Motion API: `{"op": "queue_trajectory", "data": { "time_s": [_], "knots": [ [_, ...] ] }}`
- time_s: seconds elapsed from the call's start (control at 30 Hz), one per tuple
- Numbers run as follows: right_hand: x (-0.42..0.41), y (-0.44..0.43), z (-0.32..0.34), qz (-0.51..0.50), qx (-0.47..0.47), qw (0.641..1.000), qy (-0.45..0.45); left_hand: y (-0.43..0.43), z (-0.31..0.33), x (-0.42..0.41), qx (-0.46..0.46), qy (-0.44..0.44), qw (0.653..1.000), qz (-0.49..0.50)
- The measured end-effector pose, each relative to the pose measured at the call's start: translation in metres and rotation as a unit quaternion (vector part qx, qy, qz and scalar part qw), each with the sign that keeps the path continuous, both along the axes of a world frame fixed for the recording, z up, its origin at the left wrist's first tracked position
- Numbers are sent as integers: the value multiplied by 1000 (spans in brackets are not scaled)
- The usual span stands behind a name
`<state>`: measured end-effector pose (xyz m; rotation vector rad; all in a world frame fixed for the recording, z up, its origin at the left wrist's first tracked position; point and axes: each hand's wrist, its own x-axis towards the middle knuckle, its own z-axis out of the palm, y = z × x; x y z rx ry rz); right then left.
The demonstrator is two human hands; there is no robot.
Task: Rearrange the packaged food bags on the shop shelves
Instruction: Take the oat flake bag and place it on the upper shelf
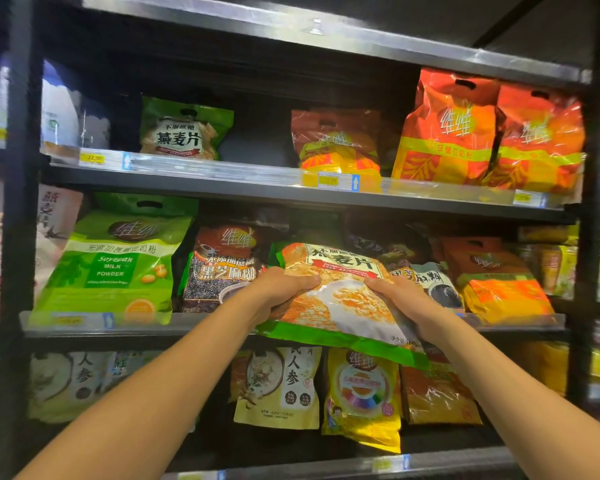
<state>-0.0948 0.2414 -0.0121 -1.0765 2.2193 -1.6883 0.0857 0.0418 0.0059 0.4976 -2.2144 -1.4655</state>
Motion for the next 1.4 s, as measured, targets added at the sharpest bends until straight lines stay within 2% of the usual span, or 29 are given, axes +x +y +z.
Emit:
{"op": "queue_trajectory", "data": {
  "time_s": [0.17, 0.43, 0.67, 0.87, 1.17, 1.4],
  "knots": [
    [22, 3, -12, 43, -40, 998, -9, 4, -14, 14, -8, 61, 998, -21],
    [58, 1, -23, 39, -93, 995, -3, 13, -30, 52, -35, 135, 990, -20],
    [111, -9, -24, 61, -59, 991, 99, -7, -46, 103, -29, 159, 987, -7],
    [163, -37, -19, 88, -74, 981, 157, -31, -54, 158, -27, 200, 979, 36],
    [225, -88, -1, 129, -126, 967, 180, -65, -37, 239, -69, 229, 968, 78],
    [255, -112, 35, 157, -156, 957, 187, -80, 1, 274, -123, 234, 959, 106]
  ]
}}
